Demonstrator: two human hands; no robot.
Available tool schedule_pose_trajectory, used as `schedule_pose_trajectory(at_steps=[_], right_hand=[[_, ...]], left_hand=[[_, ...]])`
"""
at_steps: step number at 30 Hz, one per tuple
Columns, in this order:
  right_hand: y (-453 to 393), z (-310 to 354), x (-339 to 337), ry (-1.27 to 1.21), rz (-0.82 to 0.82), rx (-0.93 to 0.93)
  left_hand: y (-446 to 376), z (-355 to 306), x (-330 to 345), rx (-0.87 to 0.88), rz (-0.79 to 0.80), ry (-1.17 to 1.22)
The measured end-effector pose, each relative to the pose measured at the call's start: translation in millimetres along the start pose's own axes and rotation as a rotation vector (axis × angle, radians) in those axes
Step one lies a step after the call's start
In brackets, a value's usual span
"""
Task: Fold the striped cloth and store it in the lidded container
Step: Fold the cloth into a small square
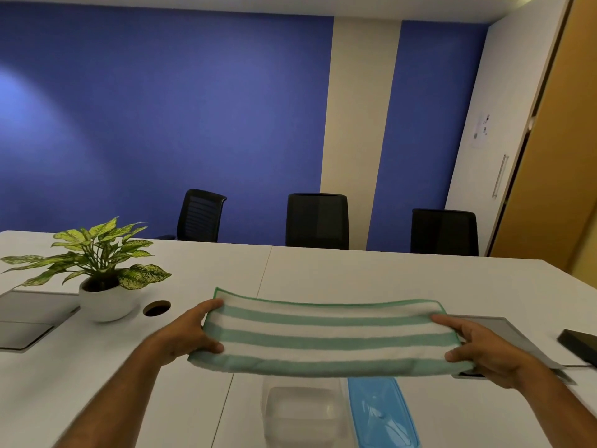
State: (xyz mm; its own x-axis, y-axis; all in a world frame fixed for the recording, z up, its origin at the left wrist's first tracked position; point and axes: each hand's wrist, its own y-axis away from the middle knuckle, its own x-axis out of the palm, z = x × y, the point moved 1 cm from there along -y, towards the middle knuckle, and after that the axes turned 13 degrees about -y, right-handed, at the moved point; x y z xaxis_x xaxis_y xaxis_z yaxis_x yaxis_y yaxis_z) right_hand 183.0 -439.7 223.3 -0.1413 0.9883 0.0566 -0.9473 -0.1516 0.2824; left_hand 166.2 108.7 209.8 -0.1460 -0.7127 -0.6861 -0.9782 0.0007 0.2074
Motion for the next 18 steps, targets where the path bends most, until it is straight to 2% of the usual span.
schedule_pose_trajectory(at_steps=[3,8,13,18], right_hand=[[6.8,-0.1,2.9,-0.118,0.002,-0.020],[9.0,-4.5,5.1,-0.174,0.021,-0.067],[8.1,-9.4,5.0,-0.186,0.028,-0.048],[5.7,3.4,24.0,-0.080,0.040,-0.048]], left_hand=[[-1.2,6.6,2.9,-0.014,-0.002,-0.028],[-4.2,13.6,5.4,-0.031,-0.003,-0.051],[-4.8,10.6,9.8,-0.033,0.007,-0.089],[-9.1,-8.3,9.1,-0.029,0.020,-0.046]])
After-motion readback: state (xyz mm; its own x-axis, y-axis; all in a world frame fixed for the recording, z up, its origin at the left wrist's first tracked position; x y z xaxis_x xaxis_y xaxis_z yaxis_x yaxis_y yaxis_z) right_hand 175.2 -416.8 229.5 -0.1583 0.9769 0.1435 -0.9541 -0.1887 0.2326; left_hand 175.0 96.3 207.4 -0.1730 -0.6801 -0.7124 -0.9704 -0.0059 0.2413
